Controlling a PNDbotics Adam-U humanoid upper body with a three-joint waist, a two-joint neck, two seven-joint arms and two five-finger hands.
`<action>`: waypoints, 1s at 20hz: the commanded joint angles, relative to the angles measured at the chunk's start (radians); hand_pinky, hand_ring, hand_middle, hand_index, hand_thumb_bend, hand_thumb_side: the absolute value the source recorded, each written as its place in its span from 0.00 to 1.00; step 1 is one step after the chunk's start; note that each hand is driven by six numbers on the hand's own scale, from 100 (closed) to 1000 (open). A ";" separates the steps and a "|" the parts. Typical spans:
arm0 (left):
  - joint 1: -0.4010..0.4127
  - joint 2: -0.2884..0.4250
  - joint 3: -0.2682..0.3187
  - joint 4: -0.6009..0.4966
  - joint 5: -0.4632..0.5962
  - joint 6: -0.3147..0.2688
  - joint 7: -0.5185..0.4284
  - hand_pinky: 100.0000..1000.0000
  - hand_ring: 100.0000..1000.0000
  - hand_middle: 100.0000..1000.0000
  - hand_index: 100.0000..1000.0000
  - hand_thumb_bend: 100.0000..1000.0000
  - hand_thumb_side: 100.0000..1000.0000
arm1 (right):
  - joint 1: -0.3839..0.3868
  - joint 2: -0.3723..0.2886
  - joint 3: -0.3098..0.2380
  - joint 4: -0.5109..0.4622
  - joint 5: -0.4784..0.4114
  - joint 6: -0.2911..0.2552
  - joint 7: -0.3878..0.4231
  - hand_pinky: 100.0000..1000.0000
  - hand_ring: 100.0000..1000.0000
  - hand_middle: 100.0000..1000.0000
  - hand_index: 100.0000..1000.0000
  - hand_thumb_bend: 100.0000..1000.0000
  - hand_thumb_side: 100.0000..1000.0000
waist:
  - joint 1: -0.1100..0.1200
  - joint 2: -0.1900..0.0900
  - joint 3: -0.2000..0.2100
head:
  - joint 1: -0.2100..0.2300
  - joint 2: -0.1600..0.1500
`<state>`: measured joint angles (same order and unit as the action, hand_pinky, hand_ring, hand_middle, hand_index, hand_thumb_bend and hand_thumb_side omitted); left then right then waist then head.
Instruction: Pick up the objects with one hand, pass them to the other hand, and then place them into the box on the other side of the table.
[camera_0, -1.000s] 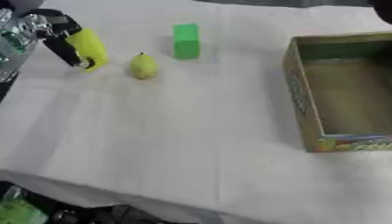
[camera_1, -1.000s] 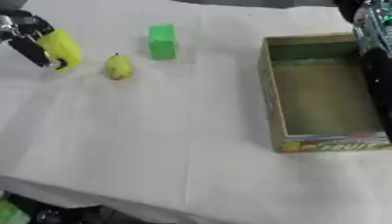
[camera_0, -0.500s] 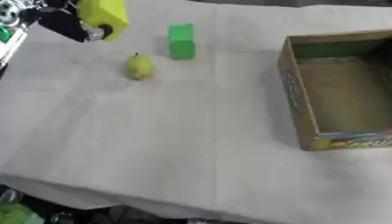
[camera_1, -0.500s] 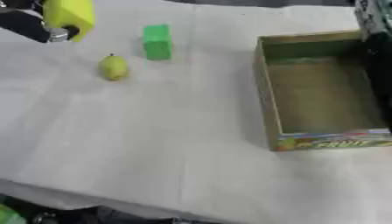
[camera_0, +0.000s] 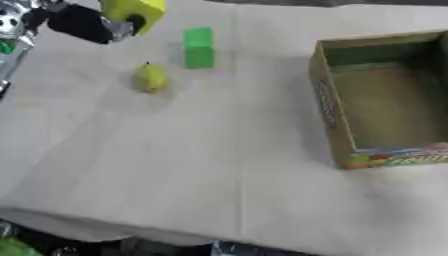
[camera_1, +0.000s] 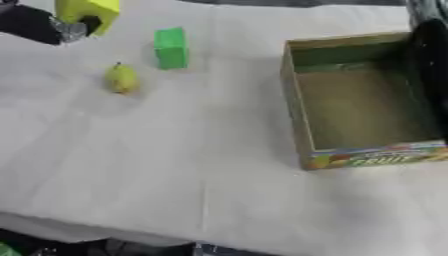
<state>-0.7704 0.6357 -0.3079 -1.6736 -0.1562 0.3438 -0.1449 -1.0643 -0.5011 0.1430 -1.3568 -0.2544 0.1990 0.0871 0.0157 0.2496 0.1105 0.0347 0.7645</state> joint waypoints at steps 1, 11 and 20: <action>-0.001 -0.047 0.002 -0.024 -0.057 -0.021 0.030 0.72 0.61 0.47 0.45 0.00 0.00 | -0.043 -0.012 0.026 -0.037 0.104 0.012 0.036 0.85 0.71 0.77 0.86 0.48 0.40 | -0.013 -0.015 -0.001 | 0.002 0.005; 0.037 -0.160 -0.003 -0.048 -0.232 -0.082 0.053 0.71 0.61 0.47 0.46 0.00 0.00 | -0.077 0.052 0.088 -0.053 0.339 0.001 0.167 0.85 0.72 0.78 0.86 0.39 0.49 | -0.017 -0.018 -0.009 | -0.026 0.005; 0.081 -0.186 -0.005 -0.069 -0.234 -0.081 0.062 0.71 0.60 0.46 0.45 0.00 0.00 | -0.075 0.045 0.053 -0.066 0.285 0.027 0.131 0.85 0.71 0.77 0.86 0.36 0.49 | -0.013 -0.012 -0.005 | 0.054 -0.011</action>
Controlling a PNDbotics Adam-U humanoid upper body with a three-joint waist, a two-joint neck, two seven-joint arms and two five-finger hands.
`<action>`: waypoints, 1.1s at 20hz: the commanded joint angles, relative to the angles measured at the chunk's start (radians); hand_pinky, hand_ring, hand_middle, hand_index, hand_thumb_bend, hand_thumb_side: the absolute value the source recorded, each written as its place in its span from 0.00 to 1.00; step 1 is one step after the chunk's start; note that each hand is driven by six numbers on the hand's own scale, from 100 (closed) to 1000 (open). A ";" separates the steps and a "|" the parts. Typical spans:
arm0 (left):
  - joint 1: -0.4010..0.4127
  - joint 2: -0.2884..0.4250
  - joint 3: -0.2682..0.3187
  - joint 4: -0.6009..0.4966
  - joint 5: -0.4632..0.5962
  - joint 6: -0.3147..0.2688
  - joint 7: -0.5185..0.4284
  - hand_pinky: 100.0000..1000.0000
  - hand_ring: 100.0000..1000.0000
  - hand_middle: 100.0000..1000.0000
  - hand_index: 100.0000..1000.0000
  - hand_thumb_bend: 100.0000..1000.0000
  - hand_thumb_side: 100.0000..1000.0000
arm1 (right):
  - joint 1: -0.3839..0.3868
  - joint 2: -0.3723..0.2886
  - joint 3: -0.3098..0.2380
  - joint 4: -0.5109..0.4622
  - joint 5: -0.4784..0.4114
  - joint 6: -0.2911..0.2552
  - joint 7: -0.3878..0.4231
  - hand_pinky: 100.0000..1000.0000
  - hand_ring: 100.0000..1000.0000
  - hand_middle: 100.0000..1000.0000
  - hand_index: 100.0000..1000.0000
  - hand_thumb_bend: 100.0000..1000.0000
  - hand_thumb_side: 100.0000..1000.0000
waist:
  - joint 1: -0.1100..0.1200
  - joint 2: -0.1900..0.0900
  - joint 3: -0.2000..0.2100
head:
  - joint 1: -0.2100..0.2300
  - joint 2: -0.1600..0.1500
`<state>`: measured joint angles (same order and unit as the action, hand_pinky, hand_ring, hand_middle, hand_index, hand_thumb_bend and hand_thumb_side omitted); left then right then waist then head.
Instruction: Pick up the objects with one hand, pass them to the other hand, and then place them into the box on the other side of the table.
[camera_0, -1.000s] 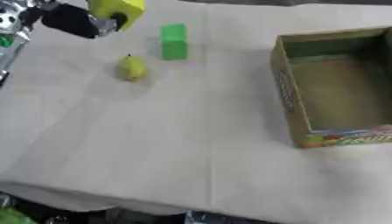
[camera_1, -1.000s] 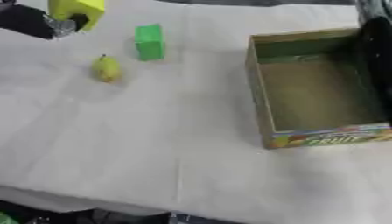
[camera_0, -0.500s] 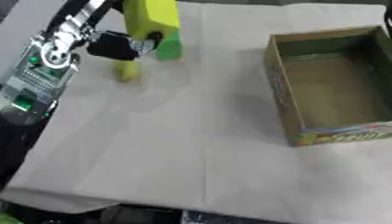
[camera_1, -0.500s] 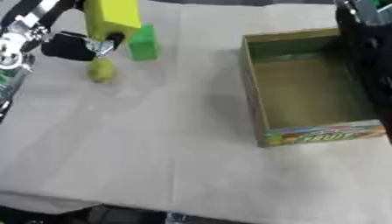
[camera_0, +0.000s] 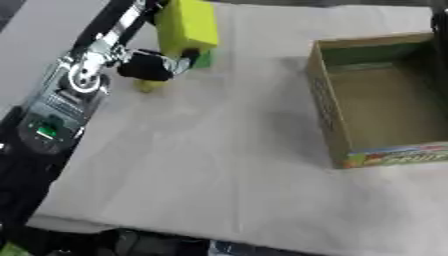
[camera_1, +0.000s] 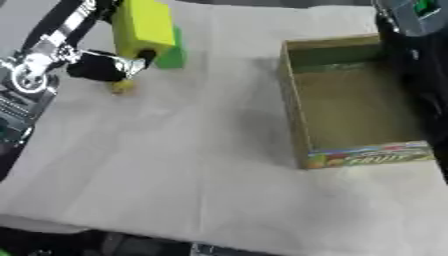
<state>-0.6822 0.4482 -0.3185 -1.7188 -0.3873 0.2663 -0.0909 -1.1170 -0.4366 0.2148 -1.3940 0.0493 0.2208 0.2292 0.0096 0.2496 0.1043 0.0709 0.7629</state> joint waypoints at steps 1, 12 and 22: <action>-0.005 -0.002 0.005 -0.027 -0.004 -0.006 0.010 0.71 0.60 0.46 0.45 0.00 0.00 | -0.022 -0.021 -0.022 -0.032 -0.027 0.008 -0.015 0.85 0.71 0.77 0.86 0.35 0.49 | -0.008 -0.012 0.001 | 0.022 -0.011; 0.010 -0.031 -0.005 -0.031 -0.019 -0.028 0.020 0.70 0.59 0.46 0.44 0.00 0.00 | -0.012 -0.053 -0.048 -0.048 -0.081 0.026 -0.042 0.85 0.71 0.77 0.87 0.35 0.49 | -0.014 -0.011 -0.002 | 0.003 -0.029; 0.008 -0.049 -0.016 -0.023 -0.004 -0.040 0.021 0.70 0.59 0.45 0.44 0.00 0.00 | 0.004 -0.079 -0.069 -0.056 -0.108 0.032 -0.061 0.85 0.71 0.77 0.87 0.34 0.49 | -0.014 -0.008 -0.009 | -0.140 -0.049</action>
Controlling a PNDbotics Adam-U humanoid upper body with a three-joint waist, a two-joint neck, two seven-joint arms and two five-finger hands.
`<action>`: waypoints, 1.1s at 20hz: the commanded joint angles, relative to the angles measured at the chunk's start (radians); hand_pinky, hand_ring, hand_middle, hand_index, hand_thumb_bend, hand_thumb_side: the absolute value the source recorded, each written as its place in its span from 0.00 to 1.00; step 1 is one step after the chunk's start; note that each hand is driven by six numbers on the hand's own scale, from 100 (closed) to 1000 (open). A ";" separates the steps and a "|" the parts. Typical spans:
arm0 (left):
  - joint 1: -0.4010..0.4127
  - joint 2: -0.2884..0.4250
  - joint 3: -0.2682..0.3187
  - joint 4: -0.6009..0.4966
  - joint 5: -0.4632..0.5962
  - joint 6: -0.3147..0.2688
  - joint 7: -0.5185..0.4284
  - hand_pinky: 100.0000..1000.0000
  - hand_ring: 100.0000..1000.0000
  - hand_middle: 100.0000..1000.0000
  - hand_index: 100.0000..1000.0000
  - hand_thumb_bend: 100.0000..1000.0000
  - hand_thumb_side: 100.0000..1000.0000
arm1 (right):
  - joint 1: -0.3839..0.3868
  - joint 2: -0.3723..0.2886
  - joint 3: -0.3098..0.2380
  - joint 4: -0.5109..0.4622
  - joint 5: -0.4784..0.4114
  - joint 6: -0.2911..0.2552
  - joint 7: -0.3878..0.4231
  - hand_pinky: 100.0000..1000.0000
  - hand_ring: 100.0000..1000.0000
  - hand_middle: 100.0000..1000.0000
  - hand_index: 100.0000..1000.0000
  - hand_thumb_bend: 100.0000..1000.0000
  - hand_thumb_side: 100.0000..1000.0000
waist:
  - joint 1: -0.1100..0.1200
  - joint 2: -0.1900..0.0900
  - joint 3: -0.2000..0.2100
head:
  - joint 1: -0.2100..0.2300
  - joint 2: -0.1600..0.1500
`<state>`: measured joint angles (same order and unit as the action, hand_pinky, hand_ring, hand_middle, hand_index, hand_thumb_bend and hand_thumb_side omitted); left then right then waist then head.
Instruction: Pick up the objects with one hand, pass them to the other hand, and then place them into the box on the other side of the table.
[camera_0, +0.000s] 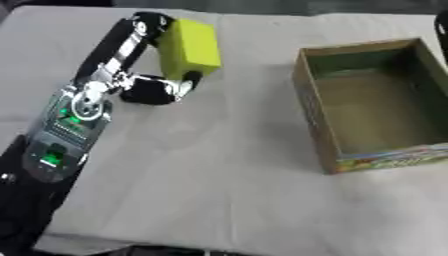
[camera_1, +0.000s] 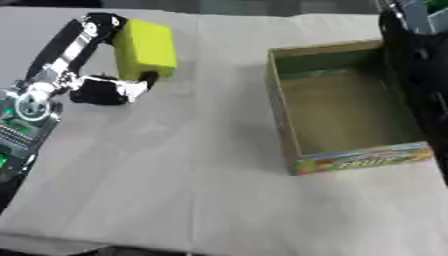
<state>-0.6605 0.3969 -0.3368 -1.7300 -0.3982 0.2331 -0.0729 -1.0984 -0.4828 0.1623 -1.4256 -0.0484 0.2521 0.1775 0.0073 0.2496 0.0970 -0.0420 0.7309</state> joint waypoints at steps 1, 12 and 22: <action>-0.015 0.000 0.002 -0.013 0.009 -0.007 0.004 0.70 0.59 0.45 0.44 0.00 0.00 | -0.014 -0.036 -0.019 -0.026 -0.013 0.002 -0.012 0.85 0.71 0.77 0.87 0.34 0.49 | -0.011 -0.008 -0.002 | -0.035 -0.018; -0.029 -0.063 -0.015 0.030 0.011 -0.027 0.022 0.69 0.58 0.44 0.43 0.00 0.00 | -0.009 -0.046 -0.024 -0.035 -0.028 0.008 -0.020 0.85 0.71 0.77 0.87 0.33 0.49 | -0.009 -0.005 -0.010 | -0.052 -0.017; -0.033 -0.095 -0.021 0.063 0.000 -0.051 0.038 0.68 0.57 0.43 0.42 0.00 0.00 | -0.010 -0.041 -0.013 -0.043 -0.025 0.016 -0.021 0.85 0.71 0.77 0.87 0.34 0.49 | -0.010 -0.004 -0.012 | -0.056 -0.011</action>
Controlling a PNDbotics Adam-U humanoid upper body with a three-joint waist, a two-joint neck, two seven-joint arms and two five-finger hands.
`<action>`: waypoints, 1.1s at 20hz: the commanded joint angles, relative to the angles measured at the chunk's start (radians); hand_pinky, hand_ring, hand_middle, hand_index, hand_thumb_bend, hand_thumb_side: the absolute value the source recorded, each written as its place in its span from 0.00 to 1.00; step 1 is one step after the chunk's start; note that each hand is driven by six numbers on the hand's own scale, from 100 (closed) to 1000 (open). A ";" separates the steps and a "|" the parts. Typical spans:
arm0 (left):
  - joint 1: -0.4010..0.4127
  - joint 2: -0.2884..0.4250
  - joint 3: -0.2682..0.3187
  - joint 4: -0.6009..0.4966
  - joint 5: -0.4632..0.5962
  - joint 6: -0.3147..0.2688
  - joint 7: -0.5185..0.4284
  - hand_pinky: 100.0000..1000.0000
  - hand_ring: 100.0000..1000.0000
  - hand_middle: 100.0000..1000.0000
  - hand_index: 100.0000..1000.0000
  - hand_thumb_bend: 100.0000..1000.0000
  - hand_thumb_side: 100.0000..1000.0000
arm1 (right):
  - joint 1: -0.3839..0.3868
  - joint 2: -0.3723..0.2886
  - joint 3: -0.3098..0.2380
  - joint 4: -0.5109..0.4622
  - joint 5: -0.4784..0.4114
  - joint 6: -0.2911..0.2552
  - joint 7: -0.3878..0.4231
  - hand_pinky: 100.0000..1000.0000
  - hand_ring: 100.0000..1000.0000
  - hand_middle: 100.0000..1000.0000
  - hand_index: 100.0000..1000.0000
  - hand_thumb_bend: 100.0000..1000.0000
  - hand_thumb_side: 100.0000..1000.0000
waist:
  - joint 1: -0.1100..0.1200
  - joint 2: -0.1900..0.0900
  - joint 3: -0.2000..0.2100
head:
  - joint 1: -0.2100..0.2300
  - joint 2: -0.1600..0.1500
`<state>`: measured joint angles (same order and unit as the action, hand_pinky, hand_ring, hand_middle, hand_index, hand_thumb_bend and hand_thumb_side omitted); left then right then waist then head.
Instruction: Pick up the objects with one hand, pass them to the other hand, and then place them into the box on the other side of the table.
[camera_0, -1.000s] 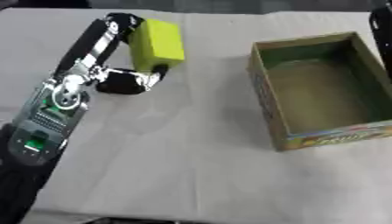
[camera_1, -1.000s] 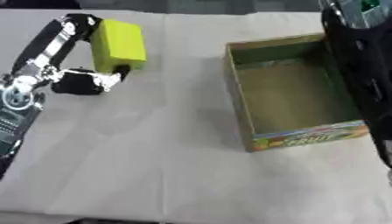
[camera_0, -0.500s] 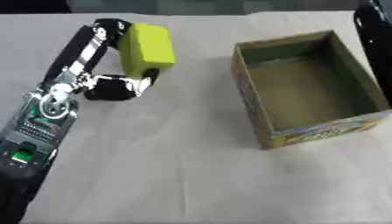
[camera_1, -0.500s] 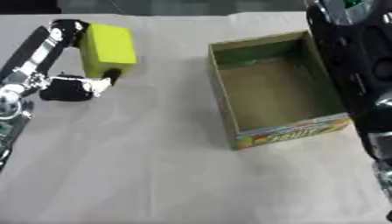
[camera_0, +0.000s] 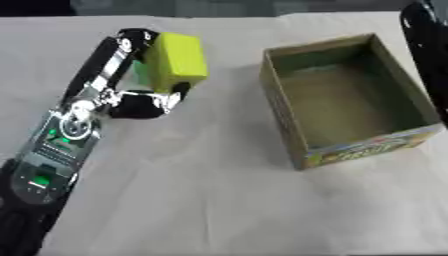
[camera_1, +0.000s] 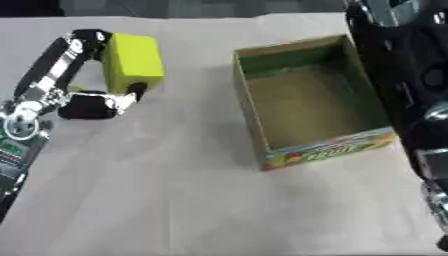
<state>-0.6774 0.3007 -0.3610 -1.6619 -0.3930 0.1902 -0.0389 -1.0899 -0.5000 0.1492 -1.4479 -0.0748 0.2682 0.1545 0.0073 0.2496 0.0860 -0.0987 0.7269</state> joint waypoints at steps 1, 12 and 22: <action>-0.017 -0.001 0.003 -0.002 -0.007 -0.012 0.006 0.68 0.57 0.43 0.42 0.00 0.00 | -0.021 -0.020 0.004 -0.020 0.005 0.000 0.006 0.85 0.71 0.77 0.87 0.34 0.49 | -0.011 -0.004 -0.001 | 0.002 -0.006; -0.004 -0.025 0.006 0.035 -0.069 -0.084 0.030 0.68 0.57 0.43 0.42 0.00 0.00 | -0.087 0.101 0.109 0.033 0.183 -0.045 0.132 0.85 0.73 0.80 0.87 0.41 0.49 | -0.020 -0.020 -0.009 | 0.026 0.020; 0.008 -0.037 0.000 0.053 -0.115 -0.137 0.034 0.68 0.57 0.43 0.43 0.00 0.00 | -0.102 0.243 0.163 0.109 0.393 -0.113 0.261 0.85 0.75 0.81 0.87 0.45 0.43 | -0.035 -0.030 -0.015 | 0.036 0.034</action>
<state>-0.6586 0.2643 -0.3614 -1.5996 -0.4996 0.0619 -0.0071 -1.1655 -0.2603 0.3141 -1.3373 0.2954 0.1626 0.4043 -0.0158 0.2483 0.0699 -0.0663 0.7554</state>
